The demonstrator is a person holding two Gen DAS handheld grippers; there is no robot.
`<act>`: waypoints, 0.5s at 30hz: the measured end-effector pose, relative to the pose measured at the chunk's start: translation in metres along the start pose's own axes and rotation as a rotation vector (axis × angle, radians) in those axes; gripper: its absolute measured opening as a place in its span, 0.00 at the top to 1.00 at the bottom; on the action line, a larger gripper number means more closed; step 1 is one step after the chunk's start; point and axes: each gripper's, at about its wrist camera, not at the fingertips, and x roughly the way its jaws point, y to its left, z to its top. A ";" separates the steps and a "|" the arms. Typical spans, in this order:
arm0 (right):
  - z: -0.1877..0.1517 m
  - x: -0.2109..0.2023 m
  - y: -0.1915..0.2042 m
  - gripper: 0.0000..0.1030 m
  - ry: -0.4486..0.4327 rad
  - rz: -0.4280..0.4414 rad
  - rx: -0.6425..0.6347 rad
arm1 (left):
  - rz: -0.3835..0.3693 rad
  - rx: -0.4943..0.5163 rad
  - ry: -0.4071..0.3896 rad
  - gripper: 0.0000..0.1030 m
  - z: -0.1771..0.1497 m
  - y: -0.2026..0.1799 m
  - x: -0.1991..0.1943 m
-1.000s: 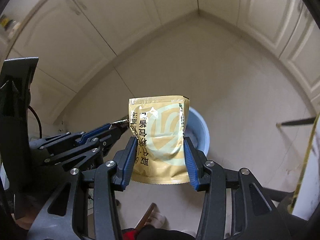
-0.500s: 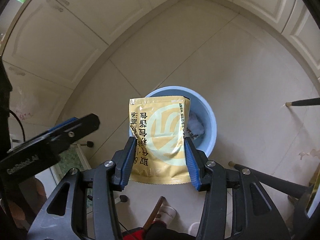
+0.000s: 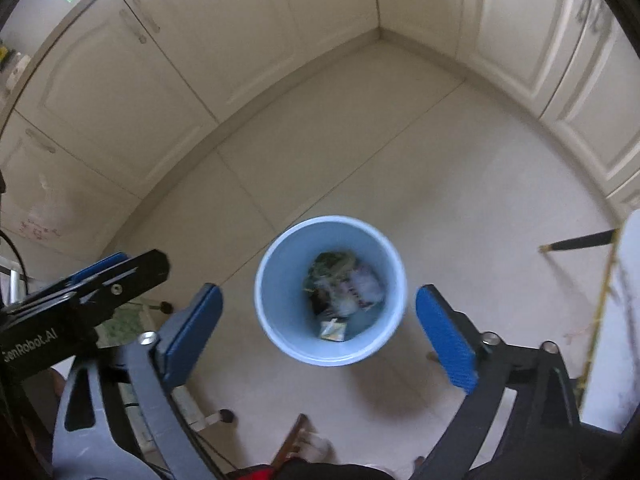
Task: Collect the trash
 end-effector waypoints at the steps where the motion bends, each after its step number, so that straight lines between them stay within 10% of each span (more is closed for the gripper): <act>1: -0.002 -0.008 0.002 0.00 -0.001 -0.005 -0.004 | -0.002 0.006 -0.008 0.35 -0.004 -0.002 -0.009; 15: -0.033 -0.133 0.048 0.00 -0.070 -0.041 -0.127 | 0.136 0.147 -0.222 0.34 -0.077 -0.057 -0.191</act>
